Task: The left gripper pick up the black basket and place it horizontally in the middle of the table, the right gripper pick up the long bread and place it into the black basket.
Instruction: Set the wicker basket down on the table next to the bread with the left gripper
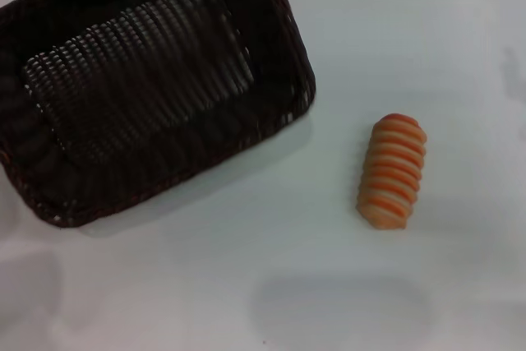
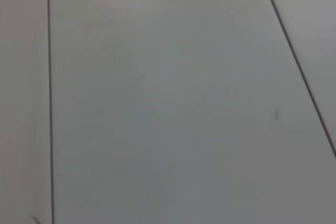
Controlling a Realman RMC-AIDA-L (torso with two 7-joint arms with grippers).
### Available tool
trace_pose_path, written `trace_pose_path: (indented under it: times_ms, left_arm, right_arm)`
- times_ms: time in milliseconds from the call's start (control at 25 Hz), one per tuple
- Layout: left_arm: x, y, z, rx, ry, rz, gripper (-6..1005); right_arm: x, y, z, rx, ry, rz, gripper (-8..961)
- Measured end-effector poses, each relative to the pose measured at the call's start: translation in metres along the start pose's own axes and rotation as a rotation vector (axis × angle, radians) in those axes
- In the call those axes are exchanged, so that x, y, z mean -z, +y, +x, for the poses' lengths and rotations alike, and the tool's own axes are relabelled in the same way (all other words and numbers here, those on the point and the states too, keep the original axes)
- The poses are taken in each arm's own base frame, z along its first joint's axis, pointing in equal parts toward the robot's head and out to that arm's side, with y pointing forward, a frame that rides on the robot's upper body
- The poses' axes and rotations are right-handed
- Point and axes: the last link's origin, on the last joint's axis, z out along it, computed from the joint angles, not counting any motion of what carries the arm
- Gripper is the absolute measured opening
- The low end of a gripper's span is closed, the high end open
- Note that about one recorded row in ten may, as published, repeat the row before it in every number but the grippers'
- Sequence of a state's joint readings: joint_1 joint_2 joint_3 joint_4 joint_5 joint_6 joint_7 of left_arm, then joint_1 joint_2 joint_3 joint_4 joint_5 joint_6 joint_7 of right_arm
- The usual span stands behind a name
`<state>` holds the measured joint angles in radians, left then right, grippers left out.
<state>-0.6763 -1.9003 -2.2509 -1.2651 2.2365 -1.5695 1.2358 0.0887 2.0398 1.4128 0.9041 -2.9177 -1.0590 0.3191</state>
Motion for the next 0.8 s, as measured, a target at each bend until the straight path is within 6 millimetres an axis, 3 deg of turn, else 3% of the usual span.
trace_pose_path:
  times_ms: [240, 440, 800]
  left_arm:
    - [-0.023, 0.026, 0.022, -0.168, -0.045, -0.233, 201]
    - [-0.05, 0.047, 0.028, -0.237, -0.127, -0.323, 202]
    - [-0.072, 0.07, 0.03, -0.303, -0.187, -0.394, 202]
  right_arm:
    - [0.007, -0.002, 0.001, -0.002, 0.006, 0.017, 485]
    - [0.013, -0.004, -0.001, -0.002, 0.004, 0.032, 485]
    - [0.019, -0.004, 0.0, -0.004, 0.012, 0.04, 485]
